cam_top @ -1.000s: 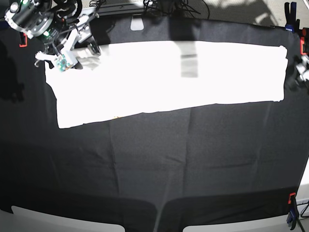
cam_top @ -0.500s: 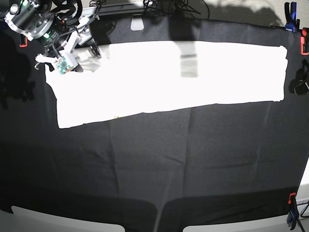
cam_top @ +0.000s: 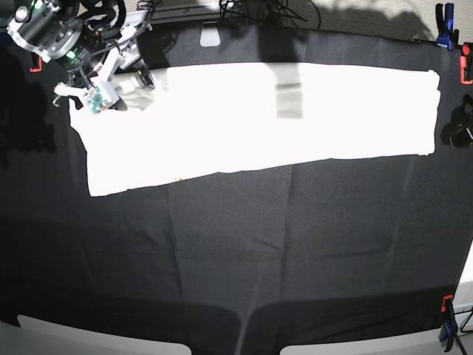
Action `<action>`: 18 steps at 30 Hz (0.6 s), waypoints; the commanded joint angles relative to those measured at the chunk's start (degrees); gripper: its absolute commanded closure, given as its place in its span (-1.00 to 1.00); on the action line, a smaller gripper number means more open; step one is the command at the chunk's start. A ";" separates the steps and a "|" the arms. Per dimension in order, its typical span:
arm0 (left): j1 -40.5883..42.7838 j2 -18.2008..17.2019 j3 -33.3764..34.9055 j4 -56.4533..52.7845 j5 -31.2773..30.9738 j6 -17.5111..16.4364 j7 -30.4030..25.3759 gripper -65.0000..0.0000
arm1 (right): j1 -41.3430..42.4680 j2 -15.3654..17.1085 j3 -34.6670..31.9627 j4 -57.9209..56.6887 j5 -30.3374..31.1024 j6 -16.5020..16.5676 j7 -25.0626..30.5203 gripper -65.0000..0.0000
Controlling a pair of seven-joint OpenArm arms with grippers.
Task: Layout the t-shirt on the table in an organized manner, then fold the t-shirt properly
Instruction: 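Move the left gripper to the strip's end and grasp it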
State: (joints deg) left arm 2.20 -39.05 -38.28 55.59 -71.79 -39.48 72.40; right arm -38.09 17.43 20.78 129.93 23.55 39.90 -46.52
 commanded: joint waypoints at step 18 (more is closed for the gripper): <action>6.21 7.10 -0.35 0.66 -9.64 -0.52 7.60 -0.40 | -0.02 0.50 0.31 0.98 1.05 0.10 0.46 -0.03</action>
State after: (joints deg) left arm 8.54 -30.41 -38.28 55.70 -82.00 -40.12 79.61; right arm -38.09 17.47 20.80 129.93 23.92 39.90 -47.03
